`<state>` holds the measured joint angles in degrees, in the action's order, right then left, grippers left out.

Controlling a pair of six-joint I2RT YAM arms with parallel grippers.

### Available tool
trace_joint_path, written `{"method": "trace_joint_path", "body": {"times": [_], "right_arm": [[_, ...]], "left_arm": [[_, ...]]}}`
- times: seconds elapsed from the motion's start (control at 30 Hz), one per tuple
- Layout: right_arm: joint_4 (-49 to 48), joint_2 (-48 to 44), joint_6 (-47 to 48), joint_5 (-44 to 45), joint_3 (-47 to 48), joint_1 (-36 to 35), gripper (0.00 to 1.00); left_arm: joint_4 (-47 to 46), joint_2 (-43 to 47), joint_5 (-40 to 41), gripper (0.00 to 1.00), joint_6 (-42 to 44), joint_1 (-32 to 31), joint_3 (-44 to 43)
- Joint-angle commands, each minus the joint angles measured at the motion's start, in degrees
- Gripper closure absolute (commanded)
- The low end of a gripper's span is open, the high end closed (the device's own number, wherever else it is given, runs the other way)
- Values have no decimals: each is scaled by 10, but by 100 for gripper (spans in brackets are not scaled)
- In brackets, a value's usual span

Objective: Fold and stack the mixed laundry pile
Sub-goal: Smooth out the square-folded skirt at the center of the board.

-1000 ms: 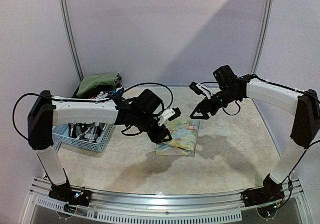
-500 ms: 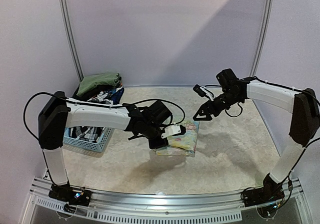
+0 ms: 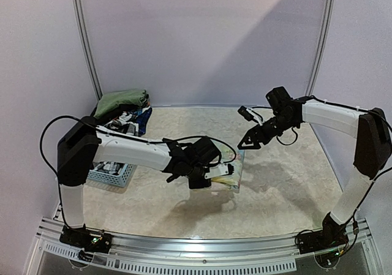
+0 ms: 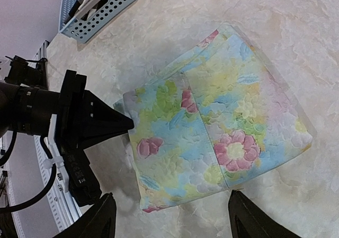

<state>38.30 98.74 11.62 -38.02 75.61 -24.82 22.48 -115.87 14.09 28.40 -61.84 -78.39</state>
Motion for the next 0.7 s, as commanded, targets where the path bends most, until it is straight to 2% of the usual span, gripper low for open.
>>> {"method": "trace_joint_path", "body": {"times": [0.0, 0.2, 0.4, 0.67], "right_arm": [[1, 10, -1, -4, -9, 6, 27], [7, 3, 8, -2, -18, 13, 27], [11, 13, 13, -10, -14, 13, 27], [24, 57, 15, -31, 11, 13, 28]], "left_arm": [[-17, -1, 37, 100, -1, -13, -16], [25, 47, 47, 100, -9, -38, -24], [100, 56, 66, 100, -33, -60, -25], [78, 14, 97, 100, -59, -63, -12]]}}
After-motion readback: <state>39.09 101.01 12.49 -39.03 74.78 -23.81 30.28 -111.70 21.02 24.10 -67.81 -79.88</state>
